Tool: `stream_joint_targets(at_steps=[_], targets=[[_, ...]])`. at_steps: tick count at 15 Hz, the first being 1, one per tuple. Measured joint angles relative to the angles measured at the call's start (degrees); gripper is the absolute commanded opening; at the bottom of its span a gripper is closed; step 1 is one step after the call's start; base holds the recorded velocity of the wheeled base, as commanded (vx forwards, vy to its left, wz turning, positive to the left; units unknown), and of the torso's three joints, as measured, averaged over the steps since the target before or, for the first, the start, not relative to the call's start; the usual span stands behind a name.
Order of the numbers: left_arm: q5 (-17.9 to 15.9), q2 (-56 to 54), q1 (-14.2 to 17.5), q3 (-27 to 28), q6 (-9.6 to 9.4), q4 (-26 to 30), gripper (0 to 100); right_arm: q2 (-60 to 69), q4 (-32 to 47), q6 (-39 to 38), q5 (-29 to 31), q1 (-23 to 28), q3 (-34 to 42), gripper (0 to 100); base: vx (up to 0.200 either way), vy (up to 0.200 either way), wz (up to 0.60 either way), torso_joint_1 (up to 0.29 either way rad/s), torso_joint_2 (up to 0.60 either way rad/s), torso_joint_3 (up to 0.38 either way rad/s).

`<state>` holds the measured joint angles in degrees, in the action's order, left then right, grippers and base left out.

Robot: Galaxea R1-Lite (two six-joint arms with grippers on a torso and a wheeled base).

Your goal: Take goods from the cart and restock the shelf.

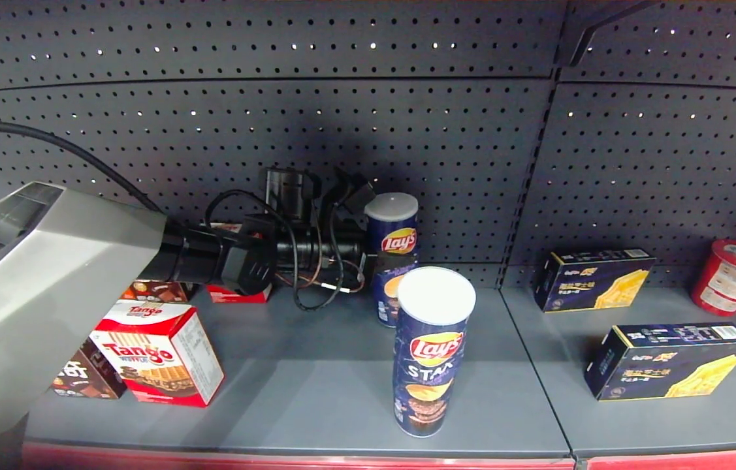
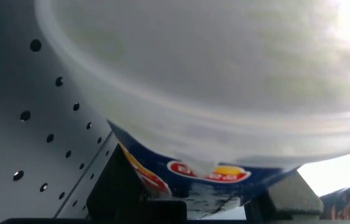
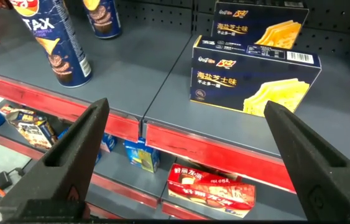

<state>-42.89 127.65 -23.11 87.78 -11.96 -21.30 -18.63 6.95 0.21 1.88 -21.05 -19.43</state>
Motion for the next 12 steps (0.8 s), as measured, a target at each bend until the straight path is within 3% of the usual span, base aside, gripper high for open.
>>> stream_joint_targets(at_steps=[6,7,12], targets=[[0.0,1.5,-0.3,1.8,0.00,0.1,0,0.2,0.0,0.0,0.0,0.2,-0.1,100,0.000,0.000,0.00,0.000,0.00,0.000],[0.1,1.6,-0.3,1.9,0.00,0.1,100,0.2,0.0,0.0,0.0,0.2,-0.1,100,0.000,0.000,0.00,0.000,0.00,0.000],[0.1,1.7,-0.3,1.6,0.02,0.0,100,0.2,0.0,0.0,0.0,0.2,0.0,100,0.000,0.000,0.00,0.000,0.00,0.000]])
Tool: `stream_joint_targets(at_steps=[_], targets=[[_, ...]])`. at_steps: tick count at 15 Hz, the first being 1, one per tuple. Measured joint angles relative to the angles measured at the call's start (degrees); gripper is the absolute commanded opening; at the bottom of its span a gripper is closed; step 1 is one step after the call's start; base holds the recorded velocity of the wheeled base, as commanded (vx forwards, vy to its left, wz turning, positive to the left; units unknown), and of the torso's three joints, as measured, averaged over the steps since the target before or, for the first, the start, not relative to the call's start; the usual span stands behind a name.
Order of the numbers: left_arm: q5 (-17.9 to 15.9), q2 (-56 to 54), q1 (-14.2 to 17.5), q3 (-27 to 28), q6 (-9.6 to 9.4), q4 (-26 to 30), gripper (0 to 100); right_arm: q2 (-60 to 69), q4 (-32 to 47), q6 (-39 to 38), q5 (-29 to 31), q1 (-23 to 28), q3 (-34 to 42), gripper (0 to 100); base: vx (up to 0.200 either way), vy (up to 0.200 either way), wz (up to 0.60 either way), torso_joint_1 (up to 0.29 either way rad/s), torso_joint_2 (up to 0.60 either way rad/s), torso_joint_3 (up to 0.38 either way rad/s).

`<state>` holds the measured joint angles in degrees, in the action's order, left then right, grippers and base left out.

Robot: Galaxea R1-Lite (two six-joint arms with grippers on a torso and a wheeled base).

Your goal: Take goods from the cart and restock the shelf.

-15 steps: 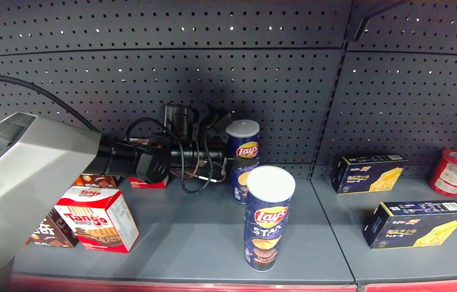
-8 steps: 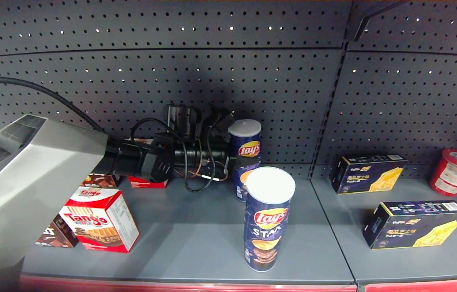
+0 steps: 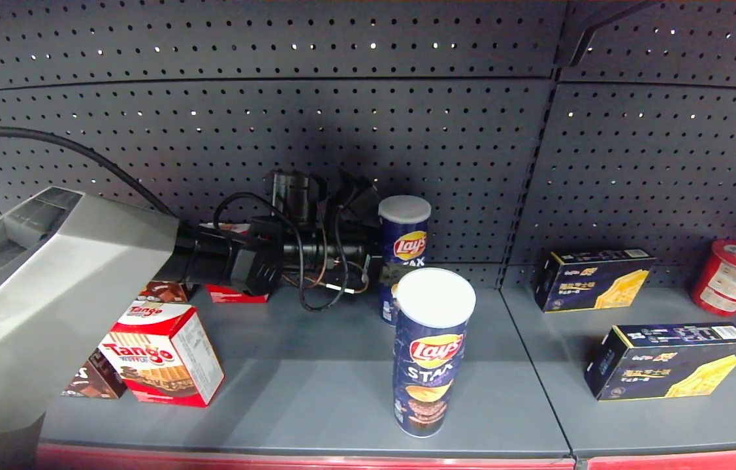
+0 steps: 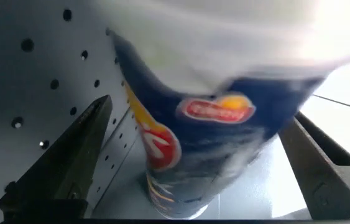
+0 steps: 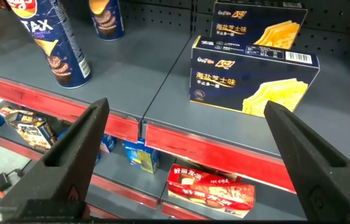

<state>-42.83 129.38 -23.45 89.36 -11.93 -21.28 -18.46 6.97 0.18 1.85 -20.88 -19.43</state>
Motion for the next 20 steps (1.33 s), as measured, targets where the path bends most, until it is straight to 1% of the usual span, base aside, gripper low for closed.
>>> stream_joint_targets(at_steps=[2,4,5,7,10,12,15,16,17,20], targets=[[0.0,-0.2,0.1,-0.8,-0.11,0.0,100,0.0,0.1,0.0,0.0,0.0,0.0,100,0.000,0.000,0.00,0.000,0.00,0.000],[0.0,-1.4,0.5,-2.7,-1.45,0.0,100,-0.4,0.8,0.0,-0.2,-0.2,-0.1,100,0.000,0.000,0.00,0.000,0.00,0.000],[0.2,-2.2,0.7,-4.3,-2.23,0.0,100,-0.6,0.8,0.0,-0.3,-0.3,-0.2,100,0.000,0.000,0.00,0.000,0.00,0.000],[0.6,-4.7,1.0,-8.9,-2.97,-0.3,100,-1.8,0.7,0.0,-0.6,-0.6,-0.4,100,0.000,0.000,0.00,0.000,0.00,0.000],[1.3,-9.7,1.7,-16.1,-3.36,-0.8,100,-4.7,0.2,-0.1,-2.5,-0.8,-0.6,100,0.000,0.000,0.00,0.000,0.00,0.000],[1.4,-12.7,3.1,-18.9,-3.45,-0.9,100,-7.3,-0.4,-0.1,-3.7,-0.7,-0.9,100,0.000,0.000,0.00,0.000,0.00,0.000],[1.5,-18.2,5.0,-23.4,-3.58,-0.5,100,-13.9,-5.8,-0.2,-5.1,-0.7,-1.8,100,0.000,0.000,0.00,0.000,0.00,0.000],[1.9,-20.3,5.8,-25.2,-3.58,-0.4,100,-17.1,-8.4,-0.4,-5.3,-0.7,-2.6,100,0.000,0.000,0.00,0.000,0.00,0.000],[3.1,-22.4,6.6,-27.0,-3.55,-0.4,100,-20.4,-10.8,-0.9,-5.5,-0.9,-3.7,100,0.000,0.000,0.00,0.000,0.00,0.000],[7.1,-29.3,8.0,-33.5,-3.04,-0.3,100,-29.4,-13.8,-3.3,-4.1,-5.8,-7.6,100,0.000,0.000,0.00,0.000,0.00,0.000]])
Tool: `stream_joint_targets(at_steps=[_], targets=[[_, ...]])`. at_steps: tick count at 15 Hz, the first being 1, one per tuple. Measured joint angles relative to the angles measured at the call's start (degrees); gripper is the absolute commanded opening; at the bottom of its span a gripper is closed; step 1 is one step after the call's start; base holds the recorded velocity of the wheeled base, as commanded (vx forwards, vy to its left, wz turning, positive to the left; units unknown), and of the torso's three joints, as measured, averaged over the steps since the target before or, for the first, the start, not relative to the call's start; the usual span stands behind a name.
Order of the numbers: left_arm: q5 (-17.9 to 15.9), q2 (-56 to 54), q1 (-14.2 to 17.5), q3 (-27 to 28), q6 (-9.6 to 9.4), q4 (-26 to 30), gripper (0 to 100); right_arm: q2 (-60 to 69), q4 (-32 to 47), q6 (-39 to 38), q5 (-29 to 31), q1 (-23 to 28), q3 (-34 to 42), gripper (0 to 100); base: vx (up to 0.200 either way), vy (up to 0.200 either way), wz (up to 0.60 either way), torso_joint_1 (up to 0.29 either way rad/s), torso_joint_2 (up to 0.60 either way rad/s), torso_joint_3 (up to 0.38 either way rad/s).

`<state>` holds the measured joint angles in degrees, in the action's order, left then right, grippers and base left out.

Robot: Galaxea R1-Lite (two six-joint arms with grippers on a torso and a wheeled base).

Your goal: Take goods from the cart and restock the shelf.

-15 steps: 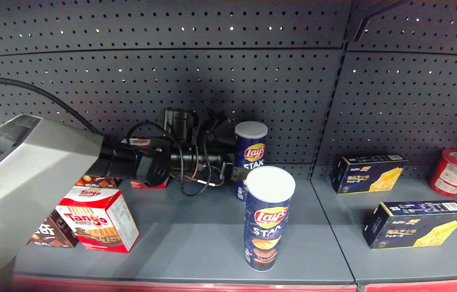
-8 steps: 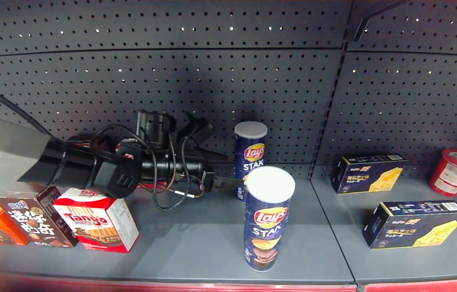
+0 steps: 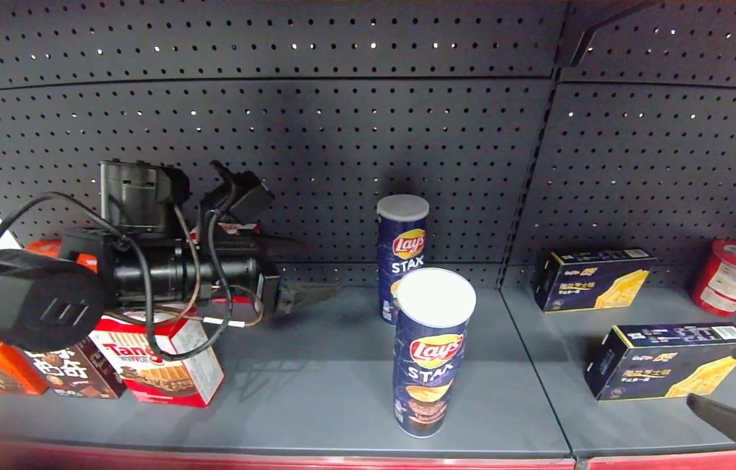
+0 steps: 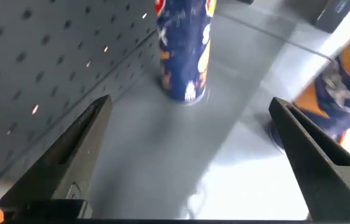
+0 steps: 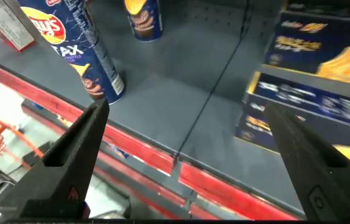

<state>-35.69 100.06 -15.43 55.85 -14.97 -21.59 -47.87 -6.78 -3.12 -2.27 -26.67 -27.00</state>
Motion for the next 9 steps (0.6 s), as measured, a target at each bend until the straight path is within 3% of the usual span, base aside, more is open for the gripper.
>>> stream_joint_targets(at_steps=[3,5,7,9], targets=[[6.7,-6.5,1.0,-5.5,0.15,0.1,100,-7.3,-1.1,-1.1,1.6,-1.5,-2.3,100,0.000,0.000,0.00,0.000,0.00,0.000],[16.7,-9.6,1.1,-6.4,1.29,0.0,100,-12.2,-4.1,-1.9,1.7,-1.5,-3.9,100,0.000,0.000,0.00,0.000,0.00,0.000],[23.4,-12.4,0.1,-5.9,3.07,0.4,100,-17.7,-8.4,-2.1,1.7,-1.4,-5.2,100,0.000,0.000,0.00,0.000,0.00,0.000],[27.4,-14.4,-0.9,-5.4,3.32,0.6,100,-22.3,-11.3,-2.2,1.8,-1.9,-5.5,100,0.000,0.000,0.00,0.000,0.00,0.000]])
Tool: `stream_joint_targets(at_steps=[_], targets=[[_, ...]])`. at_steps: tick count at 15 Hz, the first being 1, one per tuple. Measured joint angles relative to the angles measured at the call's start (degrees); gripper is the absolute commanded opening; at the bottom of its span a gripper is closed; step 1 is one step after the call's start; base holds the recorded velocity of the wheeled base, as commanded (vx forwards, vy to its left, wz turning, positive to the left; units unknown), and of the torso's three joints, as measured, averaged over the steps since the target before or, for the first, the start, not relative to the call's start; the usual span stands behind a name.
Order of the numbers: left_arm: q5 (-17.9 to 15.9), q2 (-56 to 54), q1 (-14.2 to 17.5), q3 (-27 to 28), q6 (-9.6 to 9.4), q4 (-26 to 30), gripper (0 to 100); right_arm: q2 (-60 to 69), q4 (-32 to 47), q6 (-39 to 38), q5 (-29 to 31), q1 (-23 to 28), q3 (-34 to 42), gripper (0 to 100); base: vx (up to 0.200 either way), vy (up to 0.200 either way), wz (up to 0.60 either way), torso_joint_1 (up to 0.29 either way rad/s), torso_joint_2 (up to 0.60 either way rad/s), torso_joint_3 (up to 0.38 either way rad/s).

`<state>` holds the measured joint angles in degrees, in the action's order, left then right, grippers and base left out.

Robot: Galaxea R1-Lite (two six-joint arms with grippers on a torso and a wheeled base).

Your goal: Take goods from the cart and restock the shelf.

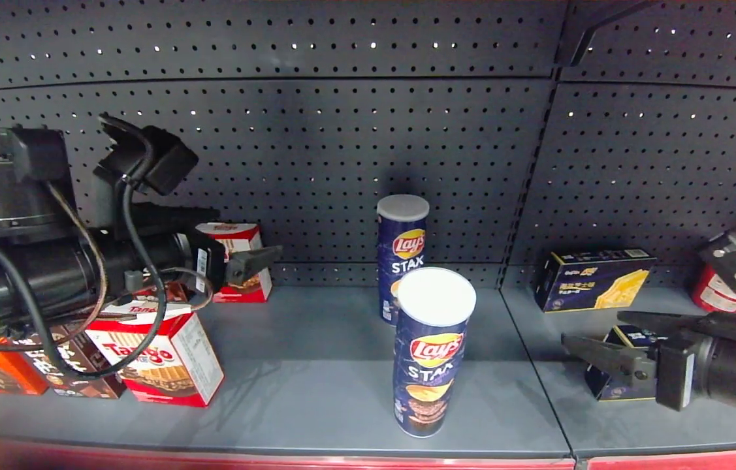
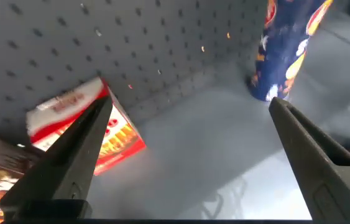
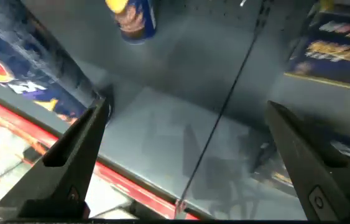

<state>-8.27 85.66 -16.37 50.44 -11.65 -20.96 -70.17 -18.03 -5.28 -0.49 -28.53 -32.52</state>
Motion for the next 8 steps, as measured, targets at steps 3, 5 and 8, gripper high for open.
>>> stream_joint_targets(at_steps=[3,5,8], targets=[[5.1,-2.6,-0.7,0.5,-0.05,0.1,100,-3.1,-0.1,0.2,0.0,-2.6,0.2,100,0.000,0.000,0.00,0.000,0.00,0.000],[7.4,-3.9,-0.9,1.9,0.05,0.8,100,-4.3,0.0,0.3,0.5,-4.9,0.3,100,0.000,0.000,0.00,0.000,0.00,0.000],[8.5,-5.2,-2.9,5.2,1.15,4.2,100,-6.3,-0.1,0.3,1.3,-8.5,0.2,100,0.000,0.000,0.00,0.000,0.00,0.000]])
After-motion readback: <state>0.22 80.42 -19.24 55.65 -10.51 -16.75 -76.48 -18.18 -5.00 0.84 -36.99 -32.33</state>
